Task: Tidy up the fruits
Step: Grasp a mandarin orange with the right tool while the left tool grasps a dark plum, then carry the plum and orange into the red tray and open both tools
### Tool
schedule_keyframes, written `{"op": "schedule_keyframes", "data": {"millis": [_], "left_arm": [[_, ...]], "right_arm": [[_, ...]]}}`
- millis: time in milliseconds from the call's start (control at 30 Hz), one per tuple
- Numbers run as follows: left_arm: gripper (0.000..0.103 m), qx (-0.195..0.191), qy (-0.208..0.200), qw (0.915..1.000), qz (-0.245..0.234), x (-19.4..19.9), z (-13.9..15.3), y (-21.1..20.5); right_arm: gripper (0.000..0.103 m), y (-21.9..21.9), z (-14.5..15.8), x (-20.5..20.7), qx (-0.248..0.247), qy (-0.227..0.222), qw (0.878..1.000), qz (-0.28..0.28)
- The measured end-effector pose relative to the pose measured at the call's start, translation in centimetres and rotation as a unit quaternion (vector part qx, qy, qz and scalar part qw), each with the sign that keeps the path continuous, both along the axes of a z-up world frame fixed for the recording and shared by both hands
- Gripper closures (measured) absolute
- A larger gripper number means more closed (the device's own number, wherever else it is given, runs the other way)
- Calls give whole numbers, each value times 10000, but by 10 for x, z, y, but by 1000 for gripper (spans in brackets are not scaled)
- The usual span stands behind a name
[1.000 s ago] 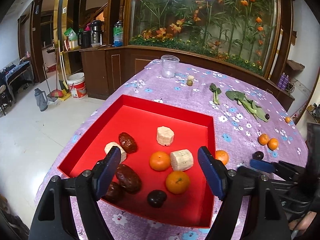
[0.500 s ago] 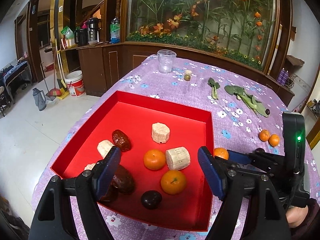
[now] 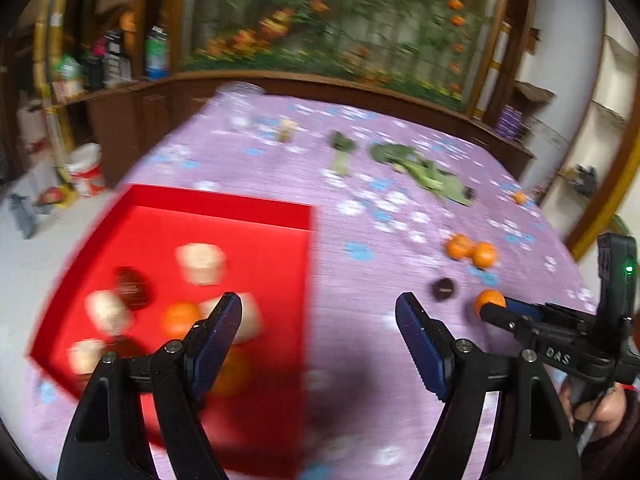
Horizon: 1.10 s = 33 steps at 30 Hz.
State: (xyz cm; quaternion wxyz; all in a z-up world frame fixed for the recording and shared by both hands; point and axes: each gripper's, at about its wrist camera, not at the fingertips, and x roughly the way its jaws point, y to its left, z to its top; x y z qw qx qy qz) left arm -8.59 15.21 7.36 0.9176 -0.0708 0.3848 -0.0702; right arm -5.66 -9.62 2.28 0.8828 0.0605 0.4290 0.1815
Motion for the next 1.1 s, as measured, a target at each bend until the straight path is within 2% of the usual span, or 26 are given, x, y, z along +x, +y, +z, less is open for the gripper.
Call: {"op": "schedule_keyframes", "data": {"millis": [67, 100, 200, 300, 367, 467, 567, 633, 667, 733, 800, 867, 967, 1100], "left_arm": [[25, -170, 147, 9993, -292, 14, -6, -18], [25, -134, 221, 9988, -406, 22, -10, -30], [25, 124, 329, 9972, -661, 36, -20, -63], [25, 209, 364, 9943, -982, 48, -28, -88], [25, 454, 367, 9923, -1096, 57, -32, -102], [25, 725, 427, 9884, -1261, 65, -43, -118], [25, 768, 512, 9868, -1330, 70, -53, -124], [31, 769, 516, 9862, -1376, 70, -57, -127], [39, 803, 522, 9854, -1410, 71, -59, -130], [49, 896, 566, 9831, -1493, 72, -65, -135], [55, 1061, 458, 9812, -1548, 69, -64, -141], [61, 1069, 441, 9805, -1589, 67, -64, -143], [78, 1104, 408, 9802, -1594, 66, -63, -144], [79, 1008, 414, 9814, -1581, 60, -61, -141]], "right_arm": [[66, -20, -2, 2, -52, -8, 9996, -259], [66, -28, -3, 4, -47, 27, 9993, -373], [65, -42, -10, 6, 60, 113, 9987, -494], [64, -45, -12, 7, 139, 72, 9987, -483], [64, -45, -12, 8, 137, 26, 9990, -429], [64, -45, -13, 8, 182, -1, 9991, -374], [64, -46, -16, 10, 267, 25, 9990, -358], [63, -45, -16, 11, 252, 3, 9991, -334], [63, -44, -16, 11, 217, -17, 9992, -324], [63, -42, -16, 12, 156, -49, 9994, -319], [63, -42, -16, 12, 137, -56, 9994, -320], [63, -42, -17, 12, 148, -55, 9993, -325], [63, -42, -16, 12, 148, -56, 9994, -324], [63, -42, -16, 12, 150, -56, 9993, -323]]}}
